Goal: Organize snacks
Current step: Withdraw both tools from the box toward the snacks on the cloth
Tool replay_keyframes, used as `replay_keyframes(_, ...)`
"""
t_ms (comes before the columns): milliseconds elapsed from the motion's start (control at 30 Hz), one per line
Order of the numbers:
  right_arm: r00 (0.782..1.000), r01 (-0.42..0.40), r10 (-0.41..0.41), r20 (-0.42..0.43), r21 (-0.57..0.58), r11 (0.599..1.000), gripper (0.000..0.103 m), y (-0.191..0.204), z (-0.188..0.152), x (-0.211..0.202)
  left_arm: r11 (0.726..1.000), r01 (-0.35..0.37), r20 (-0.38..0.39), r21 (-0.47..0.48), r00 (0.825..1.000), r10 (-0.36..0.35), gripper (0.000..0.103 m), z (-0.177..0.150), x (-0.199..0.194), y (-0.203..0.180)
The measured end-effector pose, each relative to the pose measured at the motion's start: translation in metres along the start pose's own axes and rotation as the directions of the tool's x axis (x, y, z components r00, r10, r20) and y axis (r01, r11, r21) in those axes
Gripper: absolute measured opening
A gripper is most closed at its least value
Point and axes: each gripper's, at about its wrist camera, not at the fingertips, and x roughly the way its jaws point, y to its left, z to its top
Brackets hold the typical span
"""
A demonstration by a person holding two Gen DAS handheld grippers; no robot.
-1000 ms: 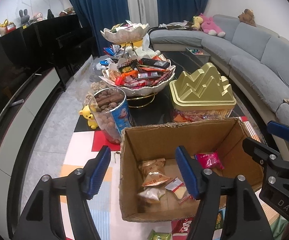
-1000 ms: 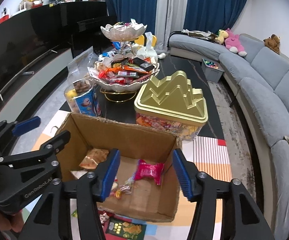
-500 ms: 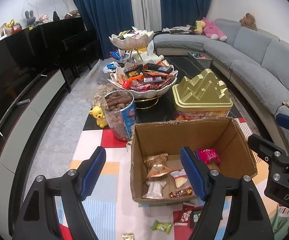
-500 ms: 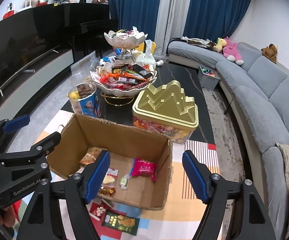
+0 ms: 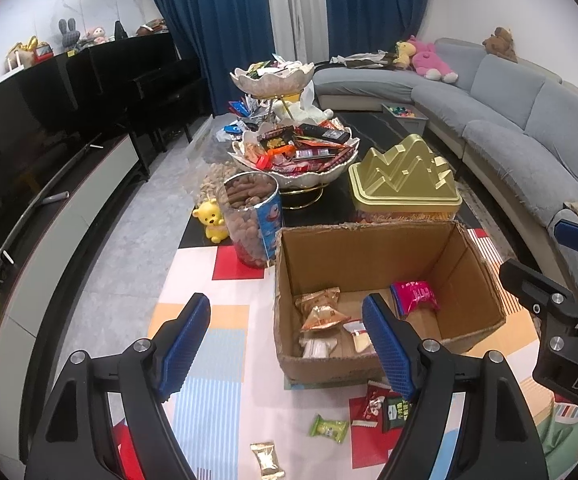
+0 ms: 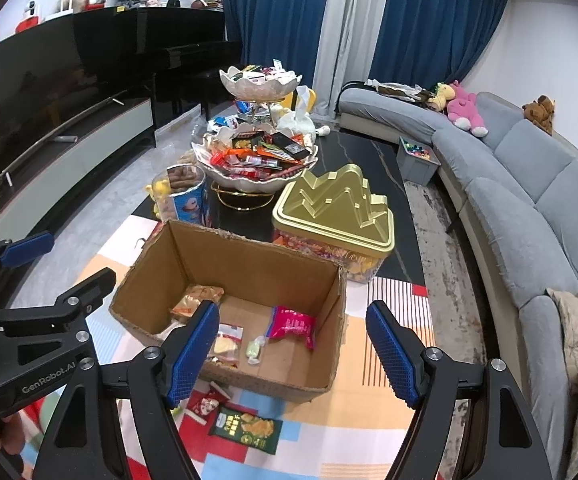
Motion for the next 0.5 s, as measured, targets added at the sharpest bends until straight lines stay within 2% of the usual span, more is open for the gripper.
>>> replay_keyframes(500,1.0,-0.004,0.005,-0.021,0.006,1.0,0.077,0.007,-0.02,-0.01,1.0,-0.003,-0.017,-0.006,1.0,0.003,0.078,-0.027,-0.012,0.007)
